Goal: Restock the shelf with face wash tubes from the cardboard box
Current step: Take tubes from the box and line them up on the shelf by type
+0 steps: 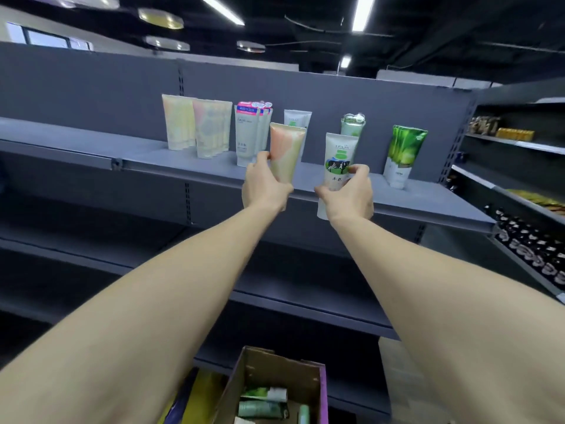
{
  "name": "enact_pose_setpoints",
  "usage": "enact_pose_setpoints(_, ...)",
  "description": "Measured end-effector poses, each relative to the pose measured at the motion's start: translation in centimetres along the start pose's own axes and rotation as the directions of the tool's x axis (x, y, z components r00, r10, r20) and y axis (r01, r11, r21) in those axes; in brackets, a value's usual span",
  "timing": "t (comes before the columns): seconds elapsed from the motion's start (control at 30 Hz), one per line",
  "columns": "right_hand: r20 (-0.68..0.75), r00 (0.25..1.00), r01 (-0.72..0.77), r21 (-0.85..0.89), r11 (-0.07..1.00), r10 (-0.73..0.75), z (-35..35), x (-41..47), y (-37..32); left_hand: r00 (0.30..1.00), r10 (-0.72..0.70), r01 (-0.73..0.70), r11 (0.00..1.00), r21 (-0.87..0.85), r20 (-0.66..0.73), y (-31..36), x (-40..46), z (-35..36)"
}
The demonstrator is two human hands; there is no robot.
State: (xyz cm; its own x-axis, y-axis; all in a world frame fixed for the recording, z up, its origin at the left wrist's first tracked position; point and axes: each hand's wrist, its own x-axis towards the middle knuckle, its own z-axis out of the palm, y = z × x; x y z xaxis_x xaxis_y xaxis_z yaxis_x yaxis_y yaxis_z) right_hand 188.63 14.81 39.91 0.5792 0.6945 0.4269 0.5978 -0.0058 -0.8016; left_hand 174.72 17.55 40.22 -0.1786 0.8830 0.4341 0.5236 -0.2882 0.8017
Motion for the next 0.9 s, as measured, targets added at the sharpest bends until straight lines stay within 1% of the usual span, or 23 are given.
enact_pose_setpoints(0.13, -0.015, 1.0, 0.011, -0.001, 1.0, -0.012, 1.1, 1.4, -1.3, 1.0, 0.015, -0.015, 1.0, 0.003, -0.005, -0.1, 2.0, -0.3)
enact_pose_setpoints(0.27, -0.012, 0.999, 0.032, -0.022, 0.999, -0.032, 2.9, 2.5, -2.7, 1.0, -0.001, 0.0, 1.0, -0.028, -0.025, -1.3, 4.3, -0.9)
enact_pose_setpoints(0.43, -0.039, 0.999, 0.036, -0.022, 0.999, -0.037, 6.6, 3.3, -4.6, 0.999, 0.034, -0.035, 0.997, -0.068, -0.019, -3.5, 8.4, -1.6)
enact_pose_setpoints(0.53, -0.079, 0.997, 0.01, -0.027, 1.0, -0.012, 9.5, 3.5, -5.8, 0.998, 0.06, -0.059, 0.994, -0.091, 0.003, -4.9, 11.2, -2.2)
enact_pose_setpoints(0.67, -0.112, 0.993, -0.035, -0.031, 0.999, 0.031, 12.5, 3.6, -7.2, 0.994, 0.088, -0.082, 0.992, -0.101, 0.065, -6.4, 13.7, -2.7)
enact_pose_setpoints(0.9, -0.145, 0.988, -0.054, -0.064, 0.996, 0.045, 14.5, 4.7, -8.5, 0.988, 0.109, -0.096, 0.987, -0.128, 0.105, -7.6, 16.5, -2.9)
